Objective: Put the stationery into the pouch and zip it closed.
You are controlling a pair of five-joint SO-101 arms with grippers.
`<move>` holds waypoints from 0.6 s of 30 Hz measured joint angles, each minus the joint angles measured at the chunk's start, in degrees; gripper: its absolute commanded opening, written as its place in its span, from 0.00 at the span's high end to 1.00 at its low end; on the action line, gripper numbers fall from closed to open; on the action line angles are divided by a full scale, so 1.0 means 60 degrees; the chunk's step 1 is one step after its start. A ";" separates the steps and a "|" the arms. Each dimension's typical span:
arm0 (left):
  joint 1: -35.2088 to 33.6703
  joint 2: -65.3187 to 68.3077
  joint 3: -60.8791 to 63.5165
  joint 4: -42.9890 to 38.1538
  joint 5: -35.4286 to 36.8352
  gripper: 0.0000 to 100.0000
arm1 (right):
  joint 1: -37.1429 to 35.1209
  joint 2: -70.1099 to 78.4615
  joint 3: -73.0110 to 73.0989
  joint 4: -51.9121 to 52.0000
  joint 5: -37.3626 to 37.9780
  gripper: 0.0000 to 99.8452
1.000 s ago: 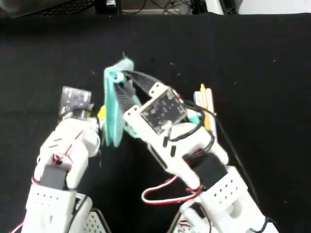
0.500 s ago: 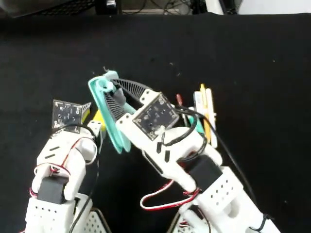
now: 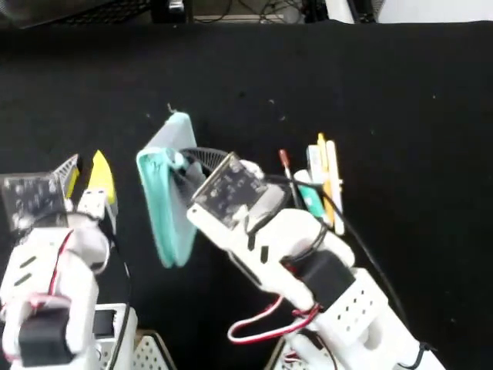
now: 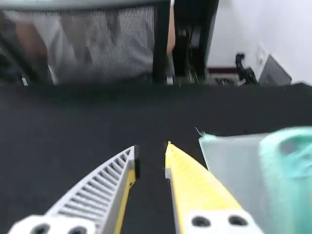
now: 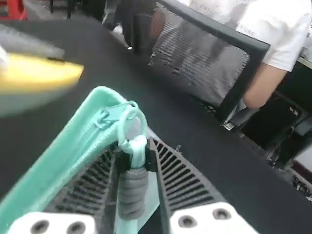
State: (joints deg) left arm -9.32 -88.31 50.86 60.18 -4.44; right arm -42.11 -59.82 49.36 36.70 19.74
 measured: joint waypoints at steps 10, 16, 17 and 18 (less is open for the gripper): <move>-0.0088 0.2974 -0.1480 0.0088 -0.2359 0.88 | -0.0542 -0.0029 -0.0234 0.1055 0.1363 0.99; -0.0103 0.4777 -0.2769 0.0440 -0.2212 0.88 | -0.0454 0.0103 -0.1128 0.1451 0.1451 0.99; -0.0088 0.4806 -0.3209 0.0615 -0.2081 0.88 | -0.0484 0.0103 -0.1275 0.1656 0.1465 0.99; -0.0088 0.4850 -0.3692 0.0879 -0.2051 0.88 | -0.0484 0.0103 -0.1407 0.1890 0.1495 0.99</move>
State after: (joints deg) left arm -9.85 -59.21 28.70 65.45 -16.75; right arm -45.01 -59.21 40.92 48.04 28.70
